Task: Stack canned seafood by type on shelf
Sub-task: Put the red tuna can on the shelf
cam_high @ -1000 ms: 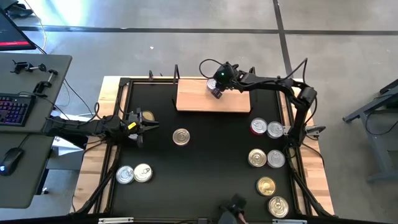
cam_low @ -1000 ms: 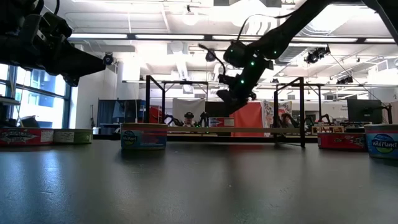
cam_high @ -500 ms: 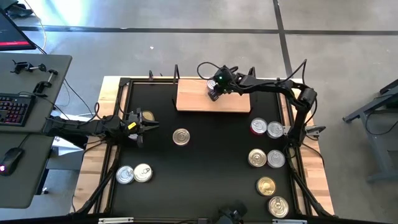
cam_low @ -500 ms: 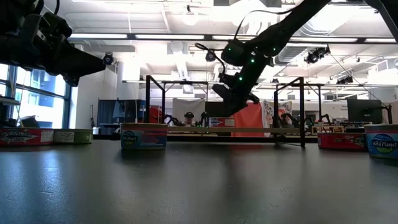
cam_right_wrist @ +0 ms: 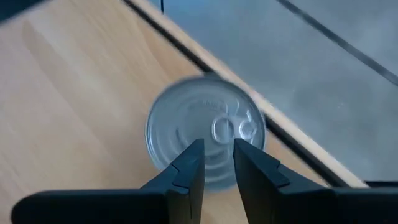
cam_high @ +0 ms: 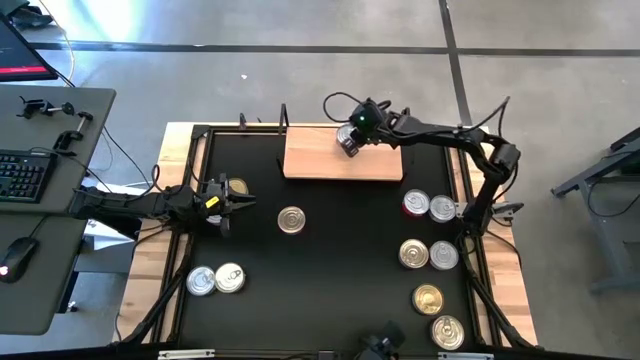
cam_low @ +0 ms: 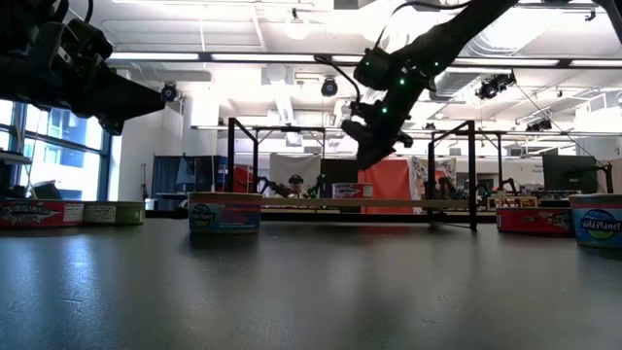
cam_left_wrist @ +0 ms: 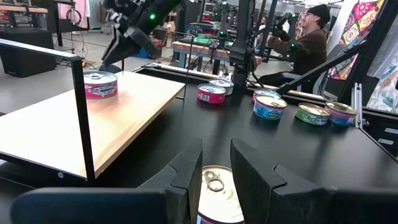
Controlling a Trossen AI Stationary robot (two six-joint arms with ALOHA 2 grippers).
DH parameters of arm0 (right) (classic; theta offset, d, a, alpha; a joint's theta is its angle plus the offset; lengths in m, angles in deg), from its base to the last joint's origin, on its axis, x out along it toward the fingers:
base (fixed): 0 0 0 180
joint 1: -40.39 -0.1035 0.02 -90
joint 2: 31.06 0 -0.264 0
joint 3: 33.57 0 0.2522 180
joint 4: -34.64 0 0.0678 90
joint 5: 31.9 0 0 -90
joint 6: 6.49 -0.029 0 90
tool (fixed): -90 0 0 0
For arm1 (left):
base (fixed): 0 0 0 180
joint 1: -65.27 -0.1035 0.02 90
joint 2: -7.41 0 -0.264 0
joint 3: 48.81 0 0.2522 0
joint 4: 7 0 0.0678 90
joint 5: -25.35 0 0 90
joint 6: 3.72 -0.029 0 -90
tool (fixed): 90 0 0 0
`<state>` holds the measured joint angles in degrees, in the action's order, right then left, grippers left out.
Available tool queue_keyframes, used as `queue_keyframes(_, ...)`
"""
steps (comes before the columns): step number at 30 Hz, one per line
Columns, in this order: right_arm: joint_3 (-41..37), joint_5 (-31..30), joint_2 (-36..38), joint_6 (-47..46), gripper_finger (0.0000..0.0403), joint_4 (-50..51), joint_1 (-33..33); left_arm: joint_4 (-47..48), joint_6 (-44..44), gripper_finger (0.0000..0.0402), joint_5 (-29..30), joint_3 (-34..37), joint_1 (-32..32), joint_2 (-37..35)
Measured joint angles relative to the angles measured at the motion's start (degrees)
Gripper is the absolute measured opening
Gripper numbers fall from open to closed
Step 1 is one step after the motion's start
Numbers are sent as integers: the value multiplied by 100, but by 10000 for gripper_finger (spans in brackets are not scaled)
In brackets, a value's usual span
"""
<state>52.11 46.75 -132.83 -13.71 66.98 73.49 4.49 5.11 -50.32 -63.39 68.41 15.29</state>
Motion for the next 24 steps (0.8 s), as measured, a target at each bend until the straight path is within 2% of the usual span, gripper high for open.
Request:
queue_keyframes(3,0,15,-72,-267,75,-120,-14,0,-2,76,0,0,0,0)
queue_keyframes(10,0,-361,-539,-839,75,-346,-25,-1,48,76,0,0,0,-1)
queue_keyframes(24,4,-460,-655,126,75,-620,16,0,55,76,0,0,1,-1)
